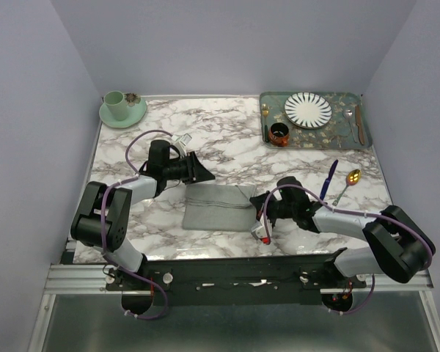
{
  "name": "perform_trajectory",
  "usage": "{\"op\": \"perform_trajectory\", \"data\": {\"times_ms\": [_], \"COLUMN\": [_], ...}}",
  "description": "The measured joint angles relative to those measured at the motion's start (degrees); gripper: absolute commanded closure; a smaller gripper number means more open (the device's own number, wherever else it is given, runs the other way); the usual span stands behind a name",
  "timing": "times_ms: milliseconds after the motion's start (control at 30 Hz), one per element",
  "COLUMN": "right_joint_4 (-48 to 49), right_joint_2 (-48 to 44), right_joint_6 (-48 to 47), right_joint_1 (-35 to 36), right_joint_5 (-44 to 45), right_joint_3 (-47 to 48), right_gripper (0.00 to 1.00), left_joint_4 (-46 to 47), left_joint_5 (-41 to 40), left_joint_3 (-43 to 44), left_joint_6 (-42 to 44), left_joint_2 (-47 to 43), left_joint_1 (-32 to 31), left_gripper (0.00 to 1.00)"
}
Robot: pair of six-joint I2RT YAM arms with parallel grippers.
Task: Fold the napkin into a case and place the utensils inside
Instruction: Smooth out the 2/3-rectangle-folded napkin at the center of the board.
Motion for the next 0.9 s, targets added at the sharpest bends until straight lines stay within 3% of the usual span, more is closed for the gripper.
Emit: {"op": "perform_trajectory", "data": {"times_ms": [233,567,800,900], "right_joint_4": [0.2,0.9,0.3,-0.7], "right_joint_2": [4.1,4.5,2.2,-1.4], "right_joint_6": [-1.9,-4.3,-1.9,1.9], "right_joint_1": [-0.9,-1.9,-2.1,-2.2], "right_joint_5": [0.0,0.0,1.4,3.4], "right_joint_3": [0.0,0.0,-0.3,-0.3], "right_gripper": [0.99,0.98,0.54,0.41], "left_joint_4": [0.1,0.8,2.5,2.8], "left_joint_5": [0.0,-0.6,0.2,0.5], "left_joint_3": [0.0,-2.2,-2.9,-2.9], "left_joint_6": [-1.0,-3.1,-5.0,-5.6], "left_joint_2": [1.3,10.6,12.9,13.2], "left_joint_1": [-0.9,-0.5,0.0,0.2], "left_gripper": [0.64,0.68,0.69,0.7]}}
